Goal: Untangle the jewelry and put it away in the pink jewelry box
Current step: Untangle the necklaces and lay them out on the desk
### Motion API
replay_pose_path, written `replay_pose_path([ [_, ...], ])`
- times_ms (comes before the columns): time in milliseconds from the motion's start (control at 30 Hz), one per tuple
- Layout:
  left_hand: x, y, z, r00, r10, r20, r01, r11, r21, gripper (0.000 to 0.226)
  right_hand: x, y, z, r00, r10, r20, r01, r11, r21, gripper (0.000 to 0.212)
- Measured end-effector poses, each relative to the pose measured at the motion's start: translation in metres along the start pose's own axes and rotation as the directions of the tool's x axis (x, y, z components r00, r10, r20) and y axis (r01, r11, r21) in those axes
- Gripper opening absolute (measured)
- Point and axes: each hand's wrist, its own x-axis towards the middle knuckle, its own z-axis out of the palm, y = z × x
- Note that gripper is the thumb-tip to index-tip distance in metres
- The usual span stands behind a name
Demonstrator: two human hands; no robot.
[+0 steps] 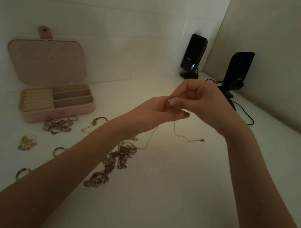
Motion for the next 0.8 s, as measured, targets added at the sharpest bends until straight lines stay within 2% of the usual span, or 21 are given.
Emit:
replay_pose_path([
  [100,0.002,-0.003,0.009,0.998,-0.048,-0.046,0.036,0.97,-0.242,0.019,0.001,-0.001,-0.003,0.994,-0.017,-0.104,0.02,0.999,0.025,0.012],
  [133,0.002,-0.004,0.01,0.995,-0.065,-0.069,0.045,0.963,-0.267,0.017,0.001,0.001,-0.004,0.991,-0.014,-0.135,0.019,0.999,0.034,0.013],
  [300,-0.003,-0.012,0.004,0.987,-0.115,-0.111,0.085,0.966,-0.244,0.031,-0.005,0.014,-0.019,0.946,0.075,-0.315,-0.019,0.984,0.177,0.013],
  [533,0.002,-0.024,-0.005,0.963,-0.121,-0.24,0.081,0.982,-0.169,0.033,-0.012,0.034,-0.039,0.859,0.226,-0.46,-0.018,0.911,0.413,0.011],
  [633,0.003,-0.023,-0.004,0.939,-0.191,-0.286,0.106,0.951,-0.289,0.029,-0.012,0.043,-0.047,0.821,0.268,-0.504,-0.021,0.897,0.442,0.018],
  [800,0.011,-0.02,-0.001,0.896,-0.359,-0.261,0.24,0.886,-0.396,0.02,-0.015,0.064,-0.053,0.766,0.308,-0.564,-0.035,0.896,0.442,0.021],
])
